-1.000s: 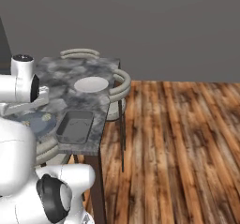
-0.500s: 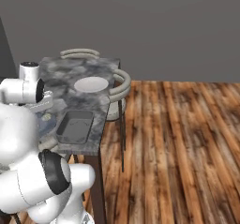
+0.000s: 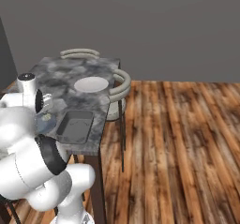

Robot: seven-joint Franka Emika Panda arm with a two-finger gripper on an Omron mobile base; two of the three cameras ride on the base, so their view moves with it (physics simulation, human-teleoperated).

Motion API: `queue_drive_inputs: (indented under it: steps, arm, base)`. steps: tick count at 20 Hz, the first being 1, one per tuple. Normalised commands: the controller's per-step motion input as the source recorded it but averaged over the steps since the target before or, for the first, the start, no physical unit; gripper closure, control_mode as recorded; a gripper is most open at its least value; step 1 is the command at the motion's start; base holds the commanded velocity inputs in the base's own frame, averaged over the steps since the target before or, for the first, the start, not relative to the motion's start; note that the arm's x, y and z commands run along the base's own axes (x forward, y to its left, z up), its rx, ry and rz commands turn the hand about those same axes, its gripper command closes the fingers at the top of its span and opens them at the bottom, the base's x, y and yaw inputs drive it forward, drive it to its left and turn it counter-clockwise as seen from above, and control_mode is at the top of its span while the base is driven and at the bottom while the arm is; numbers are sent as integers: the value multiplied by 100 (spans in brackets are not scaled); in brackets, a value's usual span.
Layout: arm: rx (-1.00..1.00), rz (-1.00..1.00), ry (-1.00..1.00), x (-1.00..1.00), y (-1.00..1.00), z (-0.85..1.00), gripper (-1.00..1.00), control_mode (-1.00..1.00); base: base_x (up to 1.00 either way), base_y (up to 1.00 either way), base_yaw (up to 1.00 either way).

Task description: Place two dumplings into each of the tupperware containers and then place the containers in the fridge.

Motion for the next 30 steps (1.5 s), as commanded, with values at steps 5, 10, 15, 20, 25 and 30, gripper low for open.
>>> queue_drive_inputs:
  steps: [5, 10, 15, 20, 25, 30]
  arm:
    - [-9, 5, 0, 81, 42, -18, -100, -100]
    - [-11, 2, 0, 65, 23, -35, -100, -100]
    - [-10, 2, 0, 54, 15, -46, -100, -100]
    - [-8, 5, 0, 59, 27, -41, -100, -100]
    - [-9, 6, 3, 52, 23, -38, -100, -100]
    - [-10, 6, 7, 42, 22, -41, -100, -100]
  base:
    - [0, 0, 0]
    - [0, 0, 0]
    - [0, 0, 0]
    - [0, 0, 0]
    - [0, 0, 0]
    - [0, 0, 0]
